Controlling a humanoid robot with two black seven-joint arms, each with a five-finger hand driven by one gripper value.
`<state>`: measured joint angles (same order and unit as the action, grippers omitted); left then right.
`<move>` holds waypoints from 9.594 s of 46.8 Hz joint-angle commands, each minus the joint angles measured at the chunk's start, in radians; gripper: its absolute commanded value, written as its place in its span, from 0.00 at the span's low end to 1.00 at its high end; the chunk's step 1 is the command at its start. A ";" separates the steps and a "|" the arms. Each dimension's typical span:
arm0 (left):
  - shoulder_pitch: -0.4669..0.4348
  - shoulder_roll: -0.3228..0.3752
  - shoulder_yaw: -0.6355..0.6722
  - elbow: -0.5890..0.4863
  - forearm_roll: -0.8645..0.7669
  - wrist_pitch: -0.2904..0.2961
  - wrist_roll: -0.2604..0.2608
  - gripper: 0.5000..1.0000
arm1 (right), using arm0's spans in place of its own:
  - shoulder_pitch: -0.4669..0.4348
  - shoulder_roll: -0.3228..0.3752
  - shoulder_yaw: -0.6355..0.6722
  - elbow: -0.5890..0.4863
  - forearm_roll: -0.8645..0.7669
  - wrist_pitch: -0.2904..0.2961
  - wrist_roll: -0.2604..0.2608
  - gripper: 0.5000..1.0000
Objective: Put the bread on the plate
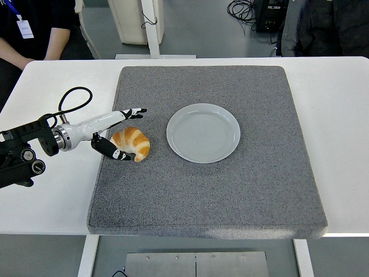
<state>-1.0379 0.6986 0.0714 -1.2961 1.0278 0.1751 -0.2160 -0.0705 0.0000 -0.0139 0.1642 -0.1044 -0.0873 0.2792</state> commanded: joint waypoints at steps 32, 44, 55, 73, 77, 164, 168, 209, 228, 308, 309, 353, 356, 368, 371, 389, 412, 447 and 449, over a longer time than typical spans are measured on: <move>0.015 -0.053 0.001 0.064 -0.002 0.017 -0.037 0.74 | -0.002 0.000 0.000 0.000 0.000 -0.002 0.000 1.00; 0.021 -0.056 0.001 0.069 -0.003 0.017 -0.036 0.64 | -0.002 0.000 0.000 0.000 0.000 -0.002 0.000 1.00; 0.019 -0.060 0.002 0.069 -0.003 0.017 -0.037 0.37 | -0.003 0.000 0.000 -0.002 0.000 -0.003 0.000 1.00; -0.027 -0.048 -0.015 0.077 -0.015 0.017 -0.052 0.00 | -0.003 0.000 -0.001 0.000 0.000 -0.003 0.000 1.00; -0.039 -0.045 -0.015 0.078 -0.017 0.015 -0.052 0.00 | -0.003 0.000 -0.001 0.000 0.000 -0.003 0.000 1.00; -0.462 -0.421 -0.028 0.261 -0.074 -0.109 0.049 0.00 | -0.003 0.000 -0.001 -0.002 0.000 -0.005 -0.002 1.00; -0.413 -0.427 -0.030 0.261 -0.019 -0.088 0.024 0.00 | -0.003 0.000 -0.001 -0.002 0.000 -0.003 0.000 1.00; -0.120 -0.533 -0.028 0.422 0.095 0.018 -0.124 0.00 | -0.008 0.000 -0.001 0.000 0.000 -0.003 0.000 1.00; -0.083 -0.557 -0.030 0.459 0.086 0.018 -0.131 0.00 | -0.008 0.000 -0.001 -0.002 0.000 -0.003 -0.002 1.00; -0.039 -0.584 -0.033 0.531 -0.049 0.030 -0.143 0.50 | -0.005 0.000 -0.001 -0.002 0.000 -0.003 0.000 1.00; -0.039 -0.582 -0.033 0.531 -0.055 0.030 -0.143 0.52 | -0.006 0.000 -0.001 0.000 0.000 -0.003 0.000 1.00; -0.198 -0.553 -0.076 0.529 -0.334 0.018 -0.134 0.80 | -0.006 0.000 -0.001 -0.002 0.000 -0.003 0.000 1.00; -0.212 -0.538 -0.081 0.529 -0.359 0.015 -0.132 0.85 | -0.006 0.000 -0.001 0.000 0.000 -0.003 0.000 1.00; -0.261 -0.490 -0.180 0.529 -0.457 -0.040 -0.126 0.94 | -0.006 0.000 -0.001 -0.002 0.000 -0.003 0.000 1.00; -0.264 -0.478 -0.232 0.529 -0.500 -0.069 -0.114 0.94 | -0.006 0.000 -0.001 -0.002 0.000 -0.003 0.000 1.00; -0.240 -0.398 -0.479 0.531 -0.718 -0.146 -0.008 0.95 | -0.008 0.000 -0.001 0.000 0.000 -0.003 0.000 1.00; -0.014 -0.395 -0.736 0.531 -0.770 -0.154 -0.048 0.94 | -0.006 0.000 -0.001 0.000 0.000 -0.002 0.000 1.00; 0.153 -0.479 -0.786 0.563 -0.977 -0.212 -0.049 0.94 | -0.006 0.000 -0.001 0.001 0.000 -0.002 0.000 1.00; 0.154 -0.479 -0.786 0.563 -0.977 -0.212 -0.051 0.94 | -0.006 0.000 -0.001 0.001 0.000 -0.002 -0.002 1.00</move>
<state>-0.8876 0.2196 -0.7145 -0.7332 0.0515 -0.0367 -0.2652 -0.0766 0.0000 -0.0153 0.1657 -0.1043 -0.0894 0.2792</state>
